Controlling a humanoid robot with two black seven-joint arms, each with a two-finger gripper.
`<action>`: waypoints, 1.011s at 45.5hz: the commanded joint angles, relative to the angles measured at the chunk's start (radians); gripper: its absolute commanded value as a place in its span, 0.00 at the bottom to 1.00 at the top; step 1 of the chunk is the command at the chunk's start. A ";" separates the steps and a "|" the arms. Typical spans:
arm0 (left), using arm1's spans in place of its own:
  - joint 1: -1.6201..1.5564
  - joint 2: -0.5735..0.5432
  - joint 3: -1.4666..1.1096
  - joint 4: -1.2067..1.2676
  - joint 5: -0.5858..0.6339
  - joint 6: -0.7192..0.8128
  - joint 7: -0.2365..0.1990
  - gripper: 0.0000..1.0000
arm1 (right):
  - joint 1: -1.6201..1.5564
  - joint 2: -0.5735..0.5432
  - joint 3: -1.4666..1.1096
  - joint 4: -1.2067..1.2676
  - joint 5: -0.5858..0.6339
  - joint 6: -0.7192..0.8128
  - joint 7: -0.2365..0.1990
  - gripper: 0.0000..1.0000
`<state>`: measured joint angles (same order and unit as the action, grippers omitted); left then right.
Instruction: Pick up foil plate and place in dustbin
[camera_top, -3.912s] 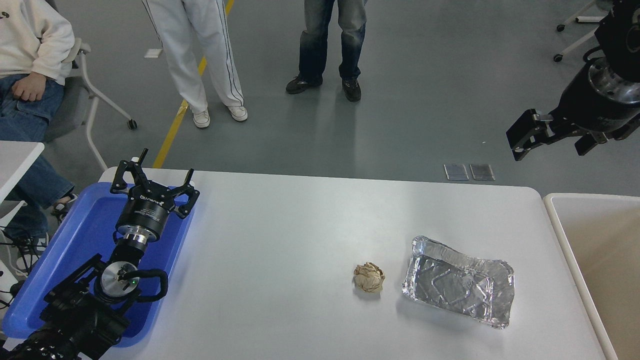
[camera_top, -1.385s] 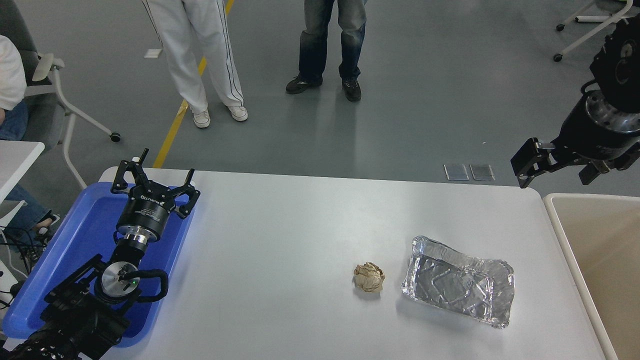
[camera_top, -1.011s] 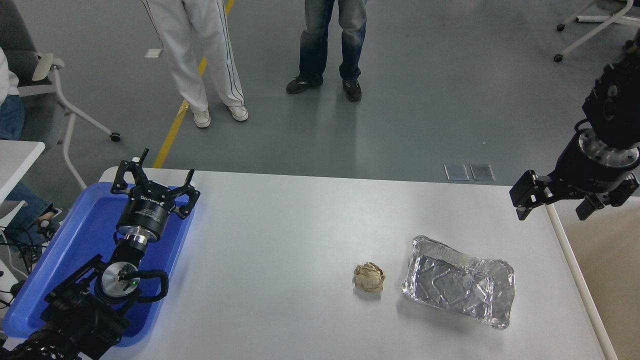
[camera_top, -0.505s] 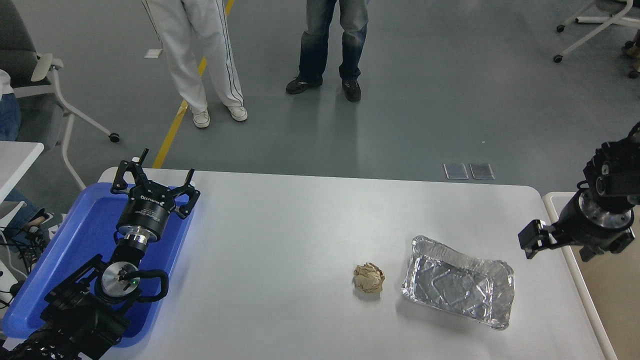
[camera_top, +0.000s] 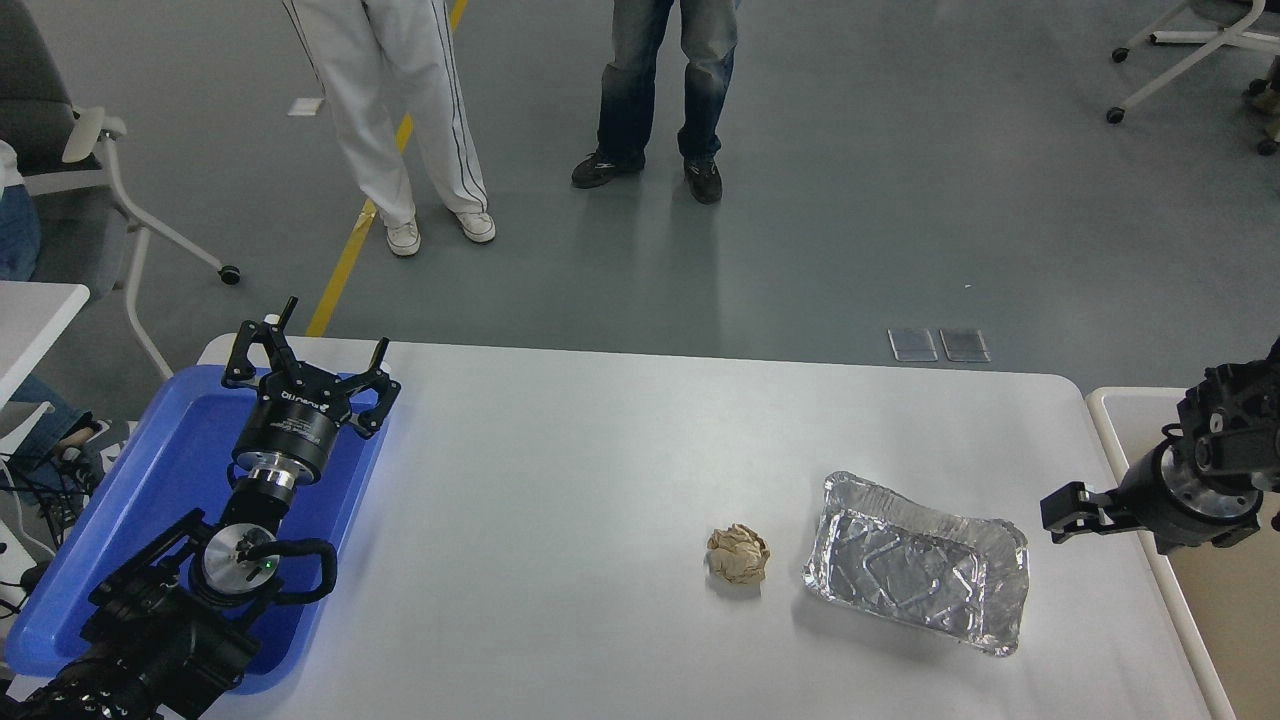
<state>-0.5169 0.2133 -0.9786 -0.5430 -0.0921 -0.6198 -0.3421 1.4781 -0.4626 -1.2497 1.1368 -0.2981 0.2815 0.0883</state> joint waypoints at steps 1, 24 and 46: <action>0.000 0.000 0.000 0.000 0.000 0.000 0.000 1.00 | -0.116 -0.004 0.108 -0.048 0.000 -0.011 -0.001 1.00; 0.000 0.000 0.000 0.000 0.000 0.000 0.000 1.00 | -0.217 0.027 0.184 -0.140 0.000 -0.022 -0.002 0.99; 0.000 0.000 0.000 0.000 0.000 0.000 0.000 1.00 | -0.254 0.044 0.213 -0.140 0.011 -0.058 -0.007 0.85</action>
<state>-0.5169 0.2134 -0.9789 -0.5430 -0.0920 -0.6198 -0.3421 1.2416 -0.4275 -1.0473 0.9988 -0.2939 0.2345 0.0849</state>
